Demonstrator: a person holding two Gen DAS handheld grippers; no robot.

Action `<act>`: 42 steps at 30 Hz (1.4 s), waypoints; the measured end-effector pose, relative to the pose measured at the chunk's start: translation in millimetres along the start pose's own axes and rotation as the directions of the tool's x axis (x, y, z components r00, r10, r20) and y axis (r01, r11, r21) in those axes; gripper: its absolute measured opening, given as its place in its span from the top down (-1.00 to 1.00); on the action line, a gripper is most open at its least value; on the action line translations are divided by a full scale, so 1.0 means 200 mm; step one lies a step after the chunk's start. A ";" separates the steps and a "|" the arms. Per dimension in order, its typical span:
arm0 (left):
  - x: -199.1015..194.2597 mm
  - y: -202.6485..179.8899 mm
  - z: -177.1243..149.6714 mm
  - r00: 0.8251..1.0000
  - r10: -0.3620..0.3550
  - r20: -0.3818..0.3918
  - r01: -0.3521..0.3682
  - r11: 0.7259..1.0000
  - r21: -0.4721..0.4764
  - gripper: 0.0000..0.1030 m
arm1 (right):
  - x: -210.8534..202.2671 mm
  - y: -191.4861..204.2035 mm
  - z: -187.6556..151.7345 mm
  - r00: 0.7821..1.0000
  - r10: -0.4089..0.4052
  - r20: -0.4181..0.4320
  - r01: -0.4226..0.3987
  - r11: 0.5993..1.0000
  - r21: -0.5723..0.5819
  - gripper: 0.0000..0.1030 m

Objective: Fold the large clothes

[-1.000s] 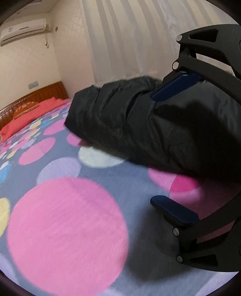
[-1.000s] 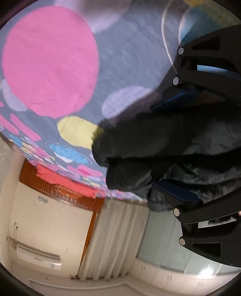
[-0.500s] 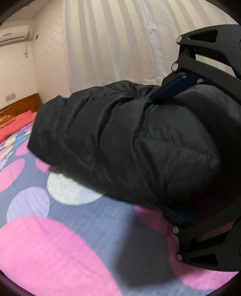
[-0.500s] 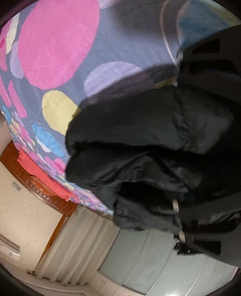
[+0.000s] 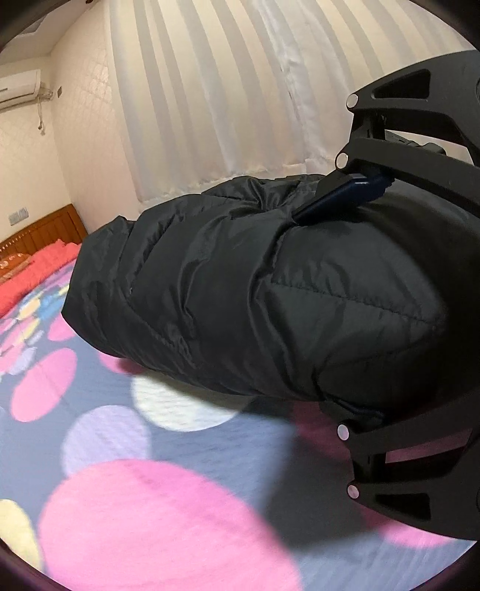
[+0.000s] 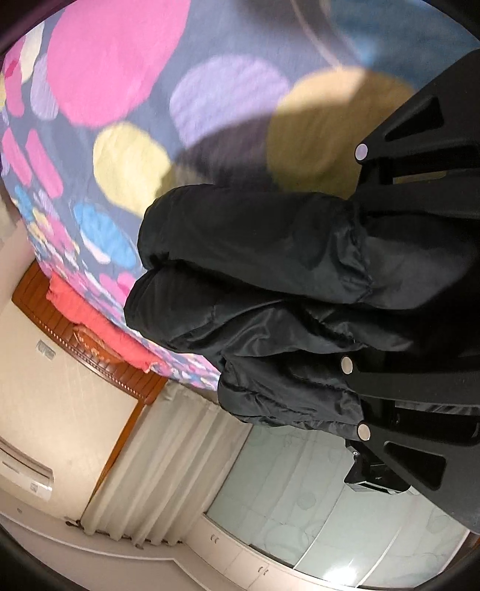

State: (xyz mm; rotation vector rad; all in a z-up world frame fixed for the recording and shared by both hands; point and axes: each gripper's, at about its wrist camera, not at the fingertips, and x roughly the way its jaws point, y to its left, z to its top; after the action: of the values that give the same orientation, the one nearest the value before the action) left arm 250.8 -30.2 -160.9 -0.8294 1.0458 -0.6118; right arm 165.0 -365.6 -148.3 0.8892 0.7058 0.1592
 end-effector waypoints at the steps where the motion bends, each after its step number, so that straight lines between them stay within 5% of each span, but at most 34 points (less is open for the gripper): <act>1: -0.03 0.01 0.03 1.000 0.004 0.010 -0.004 1.000 0.002 -0.52 | 0.03 0.02 0.01 1.000 0.010 -0.004 -0.010 1.000 -0.001 0.42; 12: -0.31 0.18 0.37 0.991 0.072 0.117 -0.071 0.997 -0.010 -0.52 | 0.48 0.25 0.00 0.990 0.103 -0.096 -0.104 0.994 -0.013 0.42; 21: -0.28 0.35 0.46 0.987 0.107 0.121 -0.104 0.994 -0.034 -0.53 | 0.69 0.28 0.02 0.989 0.065 -0.130 -0.066 0.998 -0.001 0.42; 26: -0.31 0.39 0.44 0.990 0.069 0.120 -0.063 0.997 -0.050 -0.61 | 0.68 0.29 0.02 0.991 0.017 -0.134 -0.021 0.999 -0.035 0.15; 30: -0.38 0.39 0.38 0.989 0.046 0.138 -0.037 0.997 -0.064 -0.73 | 0.60 0.27 0.00 0.992 0.005 -0.130 -0.011 0.999 -0.051 -0.26; 42: -0.46 0.43 0.10 0.992 0.018 0.128 -0.016 1.000 -0.014 -0.85 | 0.42 0.19 -0.17 0.981 0.032 -0.192 -0.038 0.999 -0.027 -0.41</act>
State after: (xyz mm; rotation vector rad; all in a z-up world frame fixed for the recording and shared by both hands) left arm 237.9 95.4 -180.4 -0.8593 0.9397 -0.5311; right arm 213.6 -285.8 -175.5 0.8646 0.8646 0.2889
